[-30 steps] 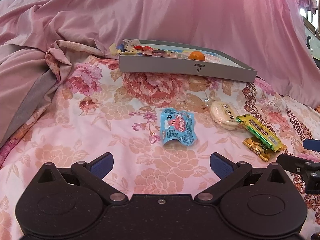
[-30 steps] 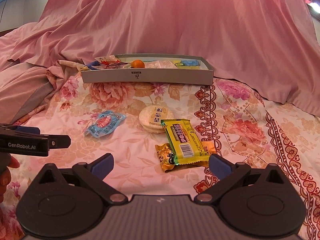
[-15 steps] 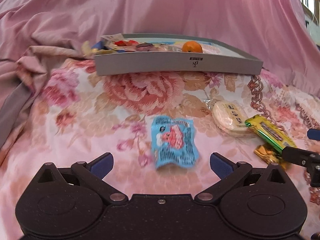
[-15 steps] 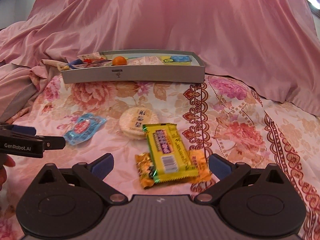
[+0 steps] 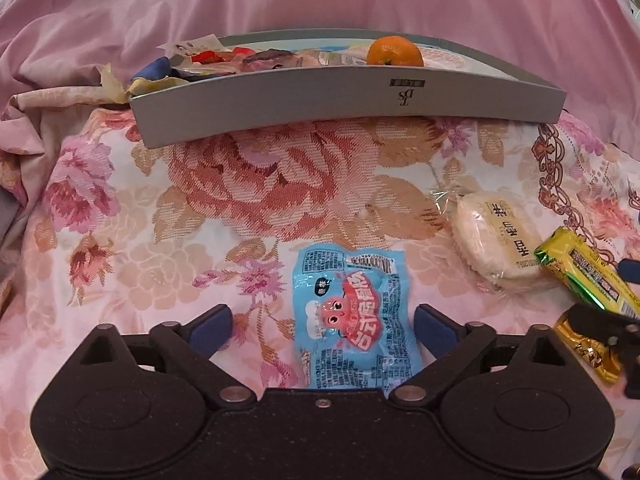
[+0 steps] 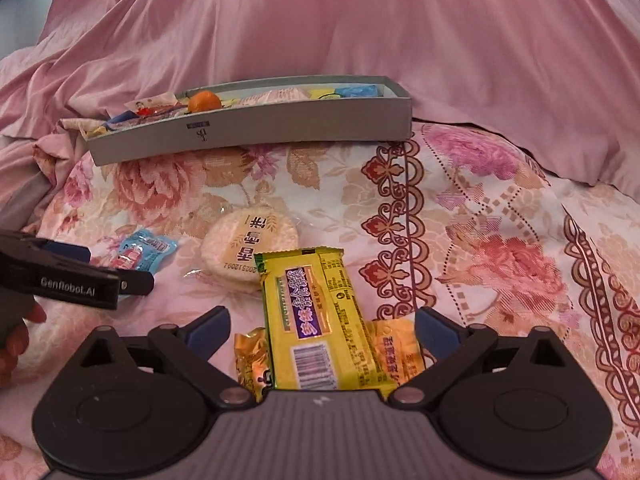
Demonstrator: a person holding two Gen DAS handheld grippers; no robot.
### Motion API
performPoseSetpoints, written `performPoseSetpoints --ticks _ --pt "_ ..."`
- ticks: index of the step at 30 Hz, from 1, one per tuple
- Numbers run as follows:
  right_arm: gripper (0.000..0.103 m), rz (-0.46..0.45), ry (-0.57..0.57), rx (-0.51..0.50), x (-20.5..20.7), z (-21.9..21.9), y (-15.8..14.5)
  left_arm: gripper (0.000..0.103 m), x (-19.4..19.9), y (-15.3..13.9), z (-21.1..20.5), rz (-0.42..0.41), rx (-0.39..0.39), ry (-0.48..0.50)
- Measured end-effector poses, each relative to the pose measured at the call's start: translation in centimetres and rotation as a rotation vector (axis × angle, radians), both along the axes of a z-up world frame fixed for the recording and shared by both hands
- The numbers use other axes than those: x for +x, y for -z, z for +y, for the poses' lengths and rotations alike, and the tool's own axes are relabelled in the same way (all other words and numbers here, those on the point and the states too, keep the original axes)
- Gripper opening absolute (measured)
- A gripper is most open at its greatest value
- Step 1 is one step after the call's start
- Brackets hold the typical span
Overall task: Organize snacks
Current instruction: 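Grasp the blue candy packet with the left tool while the right tool grasps the yellow wafer bar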
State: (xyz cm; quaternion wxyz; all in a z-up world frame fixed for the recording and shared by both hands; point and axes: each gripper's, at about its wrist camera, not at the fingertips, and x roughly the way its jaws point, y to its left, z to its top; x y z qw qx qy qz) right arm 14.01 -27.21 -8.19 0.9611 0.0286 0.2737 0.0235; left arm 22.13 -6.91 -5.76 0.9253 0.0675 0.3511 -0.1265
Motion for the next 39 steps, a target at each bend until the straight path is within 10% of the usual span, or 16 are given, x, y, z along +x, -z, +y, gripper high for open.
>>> performPoseSetpoints --ticks 7,15,39 --pt "0.082 0.003 -0.033 -0.009 0.1 1.0 0.4 0.065 -0.9 -0.1 -0.5 0.001 -0.018 0.068" --pt "0.054 -0.002 -0.031 -0.010 -0.6 1.6 0.0 0.063 -2.9 0.0 0.4 0.025 -0.044 0.092" --pt "0.062 0.054 -0.233 -0.032 -6.0 8.1 -0.2 0.073 -10.4 -0.1 5.6 0.062 -0.044 0.091"
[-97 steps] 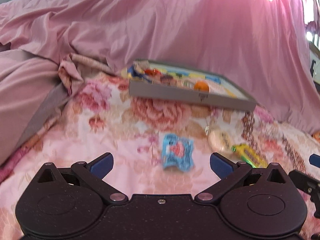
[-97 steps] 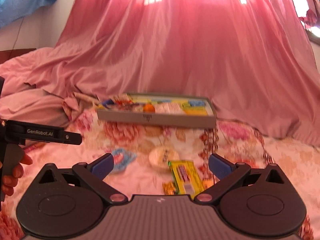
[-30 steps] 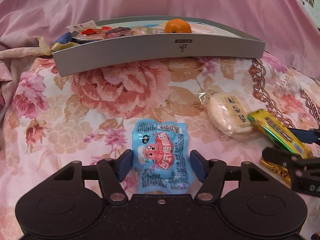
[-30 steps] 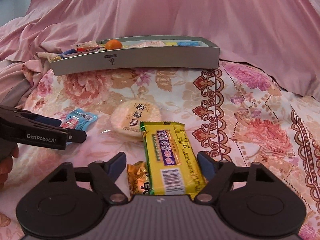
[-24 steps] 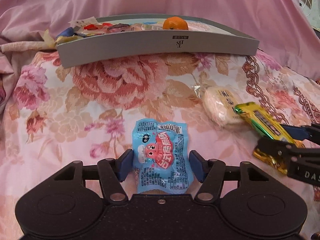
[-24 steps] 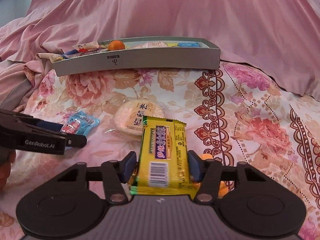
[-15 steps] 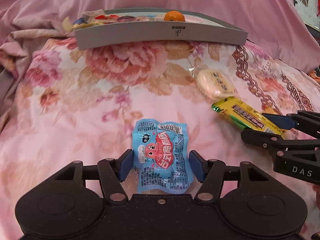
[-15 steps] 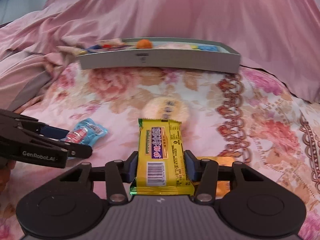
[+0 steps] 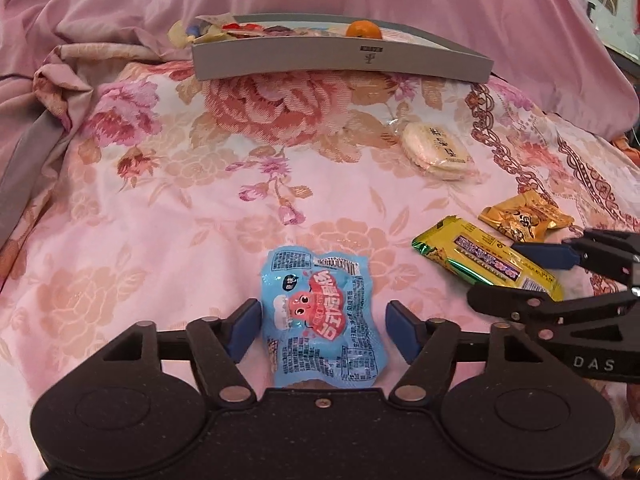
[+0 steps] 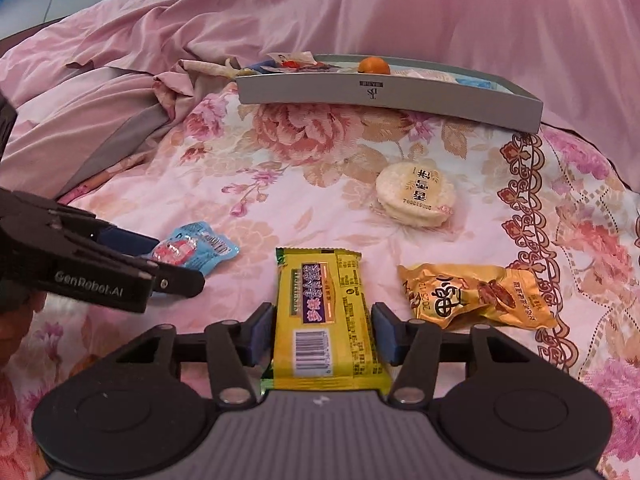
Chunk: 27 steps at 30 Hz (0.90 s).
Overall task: Organize snacks
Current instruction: 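Grasp the blue candy packet with the left tool while the right tool grasps the yellow wafer bar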
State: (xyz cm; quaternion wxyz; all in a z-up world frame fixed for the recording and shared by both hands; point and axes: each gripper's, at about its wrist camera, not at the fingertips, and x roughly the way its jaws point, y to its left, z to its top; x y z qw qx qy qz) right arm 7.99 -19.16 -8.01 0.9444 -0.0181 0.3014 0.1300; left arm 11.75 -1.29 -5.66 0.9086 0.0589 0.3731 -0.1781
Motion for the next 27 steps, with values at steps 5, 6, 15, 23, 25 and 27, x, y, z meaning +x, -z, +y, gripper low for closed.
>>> performPoseSetpoints --ticks 5,6,15,23,25,27 --pt "0.067 0.002 0.009 -0.030 0.5 0.4 0.5 0.077 0.3 0.3 -0.1 -0.007 0.008 0.016" --pt "0.068 0.003 0.014 -0.031 0.6 0.4 0.6 0.078 0.3 0.3 -0.2 -0.007 0.009 0.017" --pt "0.058 -0.001 0.035 -0.015 0.5 0.6 0.9 0.067 0.2 0.3 -0.4 -0.011 0.006 0.033" --pt "0.052 -0.003 0.041 -0.013 -0.2 1.1 0.7 0.060 -0.1 0.1 -0.4 -0.001 -0.017 0.036" --pt "0.052 -0.009 0.043 -0.017 -0.5 1.3 0.6 0.059 -0.3 0.1 -0.5 -0.005 -0.019 0.038" --pt "0.052 -0.021 0.037 -0.041 -0.9 1.6 0.5 0.059 -0.6 0.1 -0.6 -0.008 -0.026 0.047"
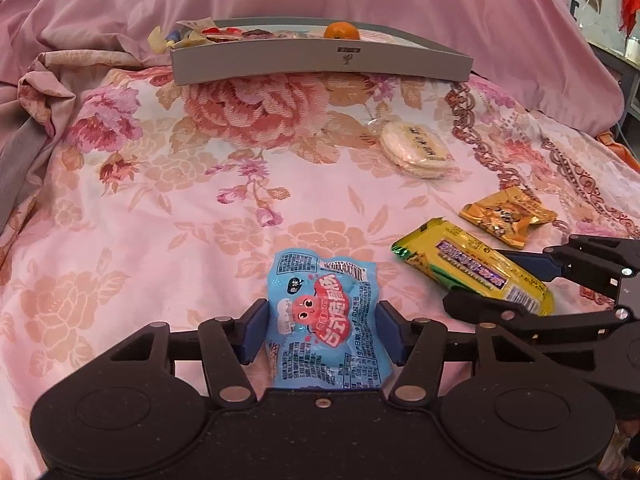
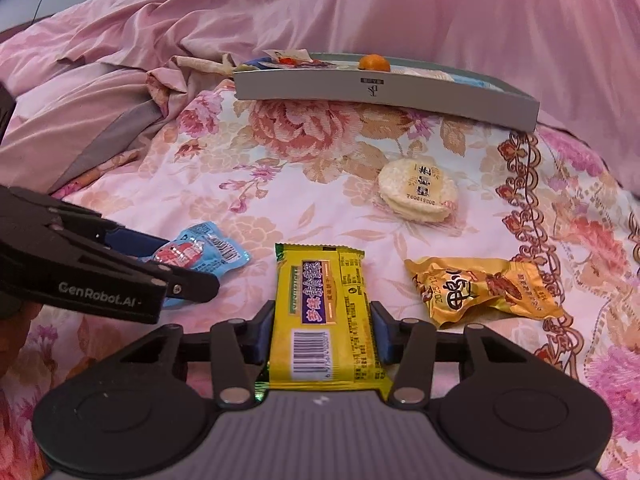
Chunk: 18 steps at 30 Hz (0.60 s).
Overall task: Organize snacks
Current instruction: 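Lift the candy packet and wafer bar and carry both toward the grey tray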
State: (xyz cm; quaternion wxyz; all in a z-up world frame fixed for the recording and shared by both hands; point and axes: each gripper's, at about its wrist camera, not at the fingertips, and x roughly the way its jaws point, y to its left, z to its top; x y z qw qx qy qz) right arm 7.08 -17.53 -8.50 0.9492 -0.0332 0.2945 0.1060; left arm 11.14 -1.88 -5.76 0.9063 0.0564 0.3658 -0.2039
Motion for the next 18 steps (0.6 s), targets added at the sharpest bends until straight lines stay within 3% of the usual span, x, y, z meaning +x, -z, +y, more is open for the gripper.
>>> performPoseSetpoints --ticks 12,18 --pt "0.052 -0.120 -0.029 -0.232 -1.8 1.9 -0.8 0.059 -0.9 -0.1 -0.4 -0.027 -0.049 0.025" --pt "0.052 -0.181 -0.041 -0.273 -2.2 2.3 -1.3 0.059 -0.8 -0.4 -0.1 -0.042 -0.076 0.008"
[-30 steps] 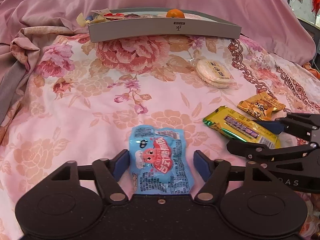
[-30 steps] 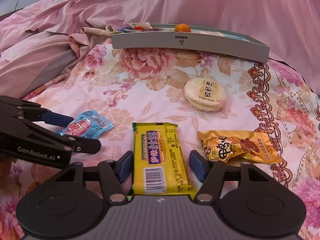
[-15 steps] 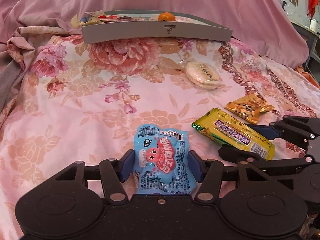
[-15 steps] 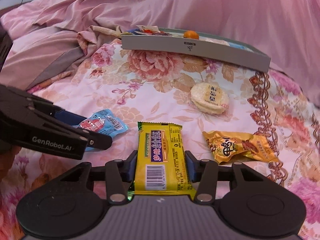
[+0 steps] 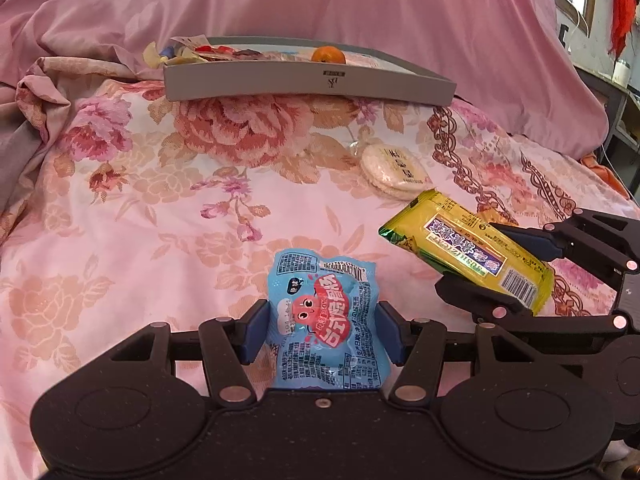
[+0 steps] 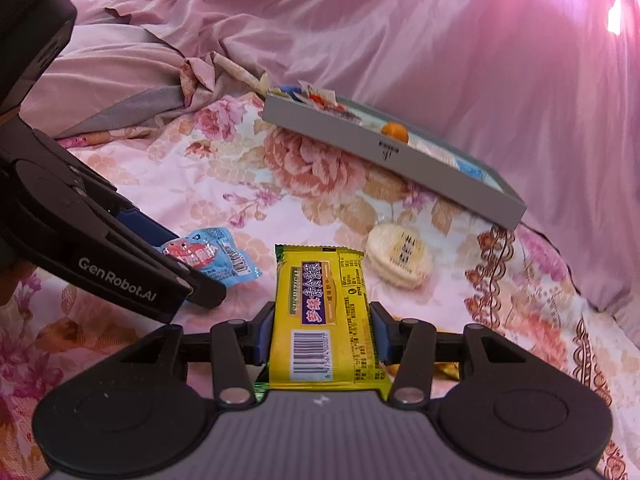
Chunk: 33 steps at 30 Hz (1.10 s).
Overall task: Organize snacks
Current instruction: 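Lift the candy packet and wafer bar and carry both toward the grey tray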
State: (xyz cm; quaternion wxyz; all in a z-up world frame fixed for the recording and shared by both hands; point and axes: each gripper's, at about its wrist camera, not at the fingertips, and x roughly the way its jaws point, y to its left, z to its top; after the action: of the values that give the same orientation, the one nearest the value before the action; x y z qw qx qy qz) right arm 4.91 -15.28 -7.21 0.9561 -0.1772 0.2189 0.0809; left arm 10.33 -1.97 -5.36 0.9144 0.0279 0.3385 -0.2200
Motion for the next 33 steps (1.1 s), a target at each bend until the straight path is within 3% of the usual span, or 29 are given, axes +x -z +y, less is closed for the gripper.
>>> performPoseSetpoints --ticks 15,27,33 --pt "0.052 -0.069 0.005 0.017 -0.2 -0.5 -1.0 0.059 0.7 -2.4 1.3 -0.088 -0.124 -0.080" --pt "0.052 -0.182 -0.004 0.022 3.7 -2.4 -5.6 0.059 6.8 -10.0 0.0 -0.231 -0.158 -0.128" --pt "0.052 -0.174 0.008 0.108 8.0 -4.6 -9.1 0.059 11.6 -13.5 -1.1 -0.245 -0.205 -0.184"
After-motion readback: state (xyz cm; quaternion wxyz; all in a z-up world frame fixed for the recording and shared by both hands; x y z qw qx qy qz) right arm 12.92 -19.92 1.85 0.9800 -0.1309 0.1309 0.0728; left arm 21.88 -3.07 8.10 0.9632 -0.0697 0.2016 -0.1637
